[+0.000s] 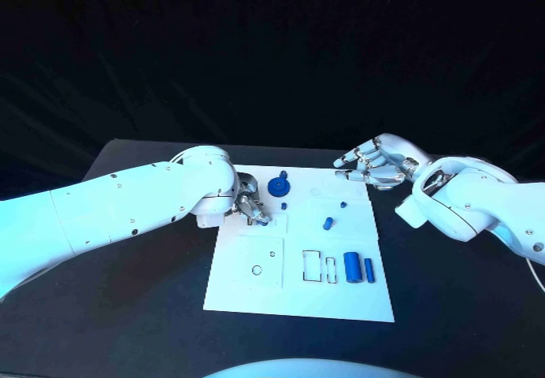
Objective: Assemble the parts on the task board
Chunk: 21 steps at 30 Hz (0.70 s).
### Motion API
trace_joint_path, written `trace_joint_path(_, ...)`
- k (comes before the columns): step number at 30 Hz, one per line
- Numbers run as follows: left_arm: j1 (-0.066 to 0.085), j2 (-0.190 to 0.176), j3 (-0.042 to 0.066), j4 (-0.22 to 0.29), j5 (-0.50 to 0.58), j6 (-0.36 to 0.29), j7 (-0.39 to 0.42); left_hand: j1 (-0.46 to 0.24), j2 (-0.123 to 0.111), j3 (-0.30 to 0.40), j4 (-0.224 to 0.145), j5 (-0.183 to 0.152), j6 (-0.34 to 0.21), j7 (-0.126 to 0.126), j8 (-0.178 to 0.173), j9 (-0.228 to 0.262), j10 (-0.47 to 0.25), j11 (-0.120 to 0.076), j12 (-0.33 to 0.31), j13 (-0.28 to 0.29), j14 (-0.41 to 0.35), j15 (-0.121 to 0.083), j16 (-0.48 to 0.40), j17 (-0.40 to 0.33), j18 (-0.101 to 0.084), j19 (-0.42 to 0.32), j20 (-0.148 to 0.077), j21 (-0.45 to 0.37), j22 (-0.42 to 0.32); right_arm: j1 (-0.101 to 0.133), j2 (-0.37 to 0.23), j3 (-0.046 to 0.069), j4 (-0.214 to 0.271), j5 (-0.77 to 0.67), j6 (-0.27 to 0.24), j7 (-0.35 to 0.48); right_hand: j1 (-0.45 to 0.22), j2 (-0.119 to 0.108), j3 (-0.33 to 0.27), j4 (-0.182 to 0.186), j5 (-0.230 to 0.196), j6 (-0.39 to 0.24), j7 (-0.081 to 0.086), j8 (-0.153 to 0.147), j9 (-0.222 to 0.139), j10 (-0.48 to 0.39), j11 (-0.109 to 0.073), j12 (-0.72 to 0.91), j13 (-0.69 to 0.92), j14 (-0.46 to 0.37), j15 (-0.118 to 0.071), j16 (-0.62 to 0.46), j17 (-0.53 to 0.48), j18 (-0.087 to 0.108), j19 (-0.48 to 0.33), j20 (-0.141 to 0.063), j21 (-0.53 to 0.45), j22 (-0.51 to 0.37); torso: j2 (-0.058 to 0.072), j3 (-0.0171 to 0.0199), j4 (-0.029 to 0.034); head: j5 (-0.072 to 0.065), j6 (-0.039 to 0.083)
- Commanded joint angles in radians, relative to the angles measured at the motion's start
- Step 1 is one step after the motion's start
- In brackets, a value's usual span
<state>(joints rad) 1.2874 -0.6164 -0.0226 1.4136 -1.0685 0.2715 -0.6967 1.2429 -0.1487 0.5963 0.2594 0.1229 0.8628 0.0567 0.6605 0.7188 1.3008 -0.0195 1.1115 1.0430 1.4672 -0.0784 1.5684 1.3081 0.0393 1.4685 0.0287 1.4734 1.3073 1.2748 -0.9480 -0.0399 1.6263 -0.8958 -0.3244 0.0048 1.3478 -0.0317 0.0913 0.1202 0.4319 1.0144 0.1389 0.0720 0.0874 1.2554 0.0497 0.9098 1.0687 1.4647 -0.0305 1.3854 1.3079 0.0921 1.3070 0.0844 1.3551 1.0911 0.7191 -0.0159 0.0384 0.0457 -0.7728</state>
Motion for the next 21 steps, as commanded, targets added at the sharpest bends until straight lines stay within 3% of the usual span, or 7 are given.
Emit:
trace_joint_path(1,-0.003,-0.002,-0.002,0.003,-0.009,0.043,-0.106,0.000,0.014,0.160,-0.159,0.004,0.002,-0.008,0.003,0.002,0.001,-0.005,0.000,0.000,0.104,-0.006,0.002,0.263,-0.007,0.047,-0.003,-0.003,0.128,-0.001,0.002,0.000,0.001,-0.008,0.015,0.008,0.009,-0.002,0.004,0.004,0.003,0.006,0.000,0.005,-0.002,-0.007,-0.001,0.002,-0.001,0.059,0.005,-0.001,0.057,0.007,-0.002,-0.002,-0.005,-0.001,0.001,-0.0001,-0.0002,0.000,0.003)
trace_joint_path(12,-0.003,0.007,-0.003,-0.001,-0.009,0.039,-0.104,-0.031,0.010,0.163,-0.165,0.017,0.008,-0.011,0.012,0.007,0.010,-0.008,0.011,0.006,0.104,-0.007,0.002,0.263,-0.008,0.050,-0.005,0.000,0.133,-0.001,0.001,0.000,0.003,-0.008,0.014,0.007,0.009,-0.002,0.004,0.004,0.003,0.006,0.000,0.005,-0.002,-0.007,-0.001,0.002,-0.001,0.059,0.005,-0.001,0.057,0.007,-0.002,-0.002,-0.005,-0.001,0.000,0.0009,-0.0008,0.001,-0.002)
trace_joint_path(21,-0.003,0.027,-0.003,-0.020,-0.007,0.038,-0.107,-0.074,0.020,0.154,-0.156,0.017,0.017,-0.017,0.018,0.008,0.018,-0.012,0.021,0.011,0.104,-0.010,0.002,0.263,-0.010,0.053,-0.007,0.004,0.139,-0.001,-0.001,0.000,0.005,-0.008,0.014,0.006,0.007,-0.002,0.004,0.006,0.002,0.007,0.000,0.005,-0.002,-0.008,-0.001,0.001,-0.002,0.059,0.005,-0.002,0.056,0.007,-0.003,-0.002,-0.006,-0.002,0.000,0.0015,-0.0008,-0.003,0.002)
